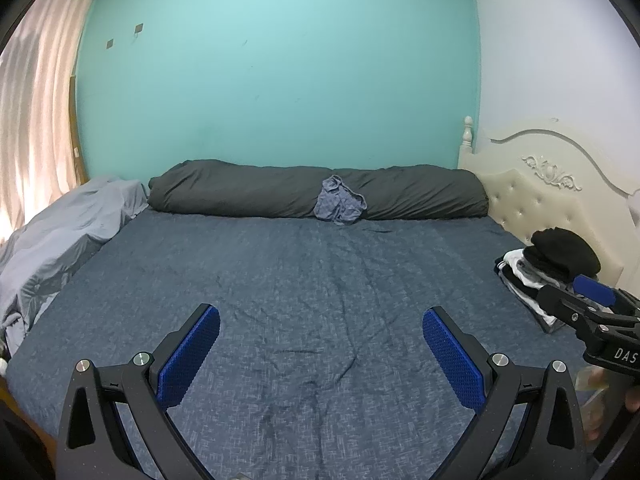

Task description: Fold clothes

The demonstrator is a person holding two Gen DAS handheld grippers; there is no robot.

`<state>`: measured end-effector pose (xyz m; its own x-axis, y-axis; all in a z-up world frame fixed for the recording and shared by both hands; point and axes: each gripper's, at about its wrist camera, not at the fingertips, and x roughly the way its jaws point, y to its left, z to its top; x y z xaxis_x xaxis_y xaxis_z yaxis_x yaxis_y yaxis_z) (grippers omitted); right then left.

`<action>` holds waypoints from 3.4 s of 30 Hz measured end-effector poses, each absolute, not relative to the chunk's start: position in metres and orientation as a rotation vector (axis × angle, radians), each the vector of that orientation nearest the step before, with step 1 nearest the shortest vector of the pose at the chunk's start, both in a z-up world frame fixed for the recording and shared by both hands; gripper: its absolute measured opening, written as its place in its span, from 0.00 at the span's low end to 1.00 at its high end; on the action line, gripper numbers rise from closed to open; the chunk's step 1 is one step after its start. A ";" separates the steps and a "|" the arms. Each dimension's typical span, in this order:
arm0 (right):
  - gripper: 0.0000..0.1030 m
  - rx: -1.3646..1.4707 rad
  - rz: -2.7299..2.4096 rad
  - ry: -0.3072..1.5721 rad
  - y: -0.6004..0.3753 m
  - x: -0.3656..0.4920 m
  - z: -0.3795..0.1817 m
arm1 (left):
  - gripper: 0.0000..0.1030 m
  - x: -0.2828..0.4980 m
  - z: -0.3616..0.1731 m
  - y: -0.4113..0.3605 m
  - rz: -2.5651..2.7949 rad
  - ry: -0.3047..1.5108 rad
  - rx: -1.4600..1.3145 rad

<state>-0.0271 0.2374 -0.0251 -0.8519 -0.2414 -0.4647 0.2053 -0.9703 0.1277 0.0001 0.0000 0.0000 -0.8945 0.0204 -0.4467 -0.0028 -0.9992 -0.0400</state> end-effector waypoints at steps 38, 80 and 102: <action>1.00 0.726 -2.820 -0.121 0.241 -0.029 -0.027 | 1.00 -0.001 0.002 0.000 3.033 -0.060 -0.730; 1.00 0.738 -2.816 -0.131 0.240 -0.031 -0.031 | 1.00 -0.005 0.000 0.001 3.031 -0.020 -0.725; 1.00 0.747 -2.820 -0.122 0.241 -0.041 -0.035 | 1.00 -0.016 -0.005 -0.001 2.998 -0.080 -0.732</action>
